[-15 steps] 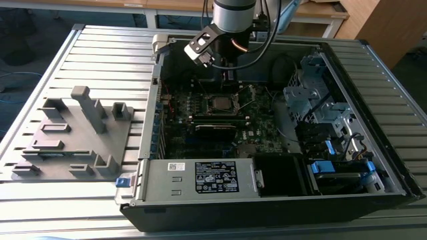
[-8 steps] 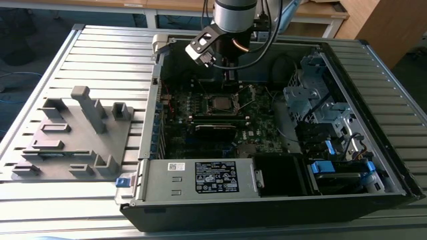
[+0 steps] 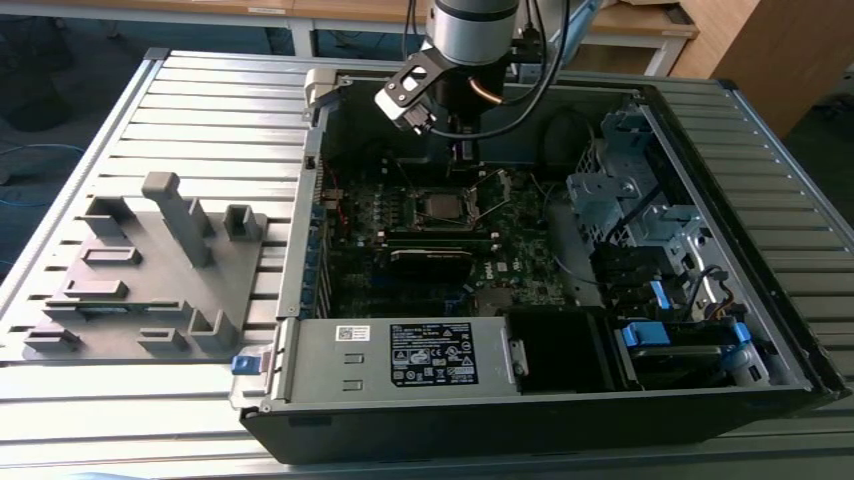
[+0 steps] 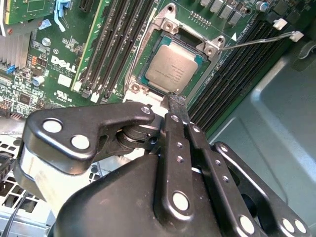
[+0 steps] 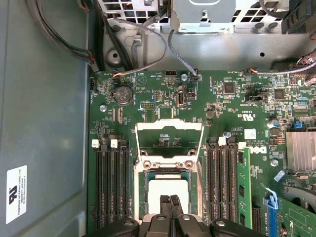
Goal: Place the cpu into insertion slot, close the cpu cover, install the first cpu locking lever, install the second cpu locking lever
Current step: 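Close the cpu cover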
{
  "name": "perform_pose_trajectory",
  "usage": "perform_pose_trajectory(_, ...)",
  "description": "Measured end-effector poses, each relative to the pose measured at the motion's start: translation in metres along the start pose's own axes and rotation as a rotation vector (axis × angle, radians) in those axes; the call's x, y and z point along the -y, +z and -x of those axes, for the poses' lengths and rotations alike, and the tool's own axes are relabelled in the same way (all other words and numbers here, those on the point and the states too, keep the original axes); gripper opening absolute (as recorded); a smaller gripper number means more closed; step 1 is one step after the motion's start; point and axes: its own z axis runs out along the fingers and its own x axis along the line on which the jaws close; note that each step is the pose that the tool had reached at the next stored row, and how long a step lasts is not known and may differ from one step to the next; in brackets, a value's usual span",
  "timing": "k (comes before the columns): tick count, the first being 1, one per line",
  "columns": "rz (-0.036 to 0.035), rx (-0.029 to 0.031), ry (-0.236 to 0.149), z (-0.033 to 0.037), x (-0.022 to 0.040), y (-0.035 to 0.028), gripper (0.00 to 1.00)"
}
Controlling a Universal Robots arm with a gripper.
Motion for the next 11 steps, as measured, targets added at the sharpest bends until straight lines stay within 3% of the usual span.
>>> perform_pose_trajectory(11, 0.0, 0.0, 0.0, -0.0001, -0.0023, 0.0001, 0.11)
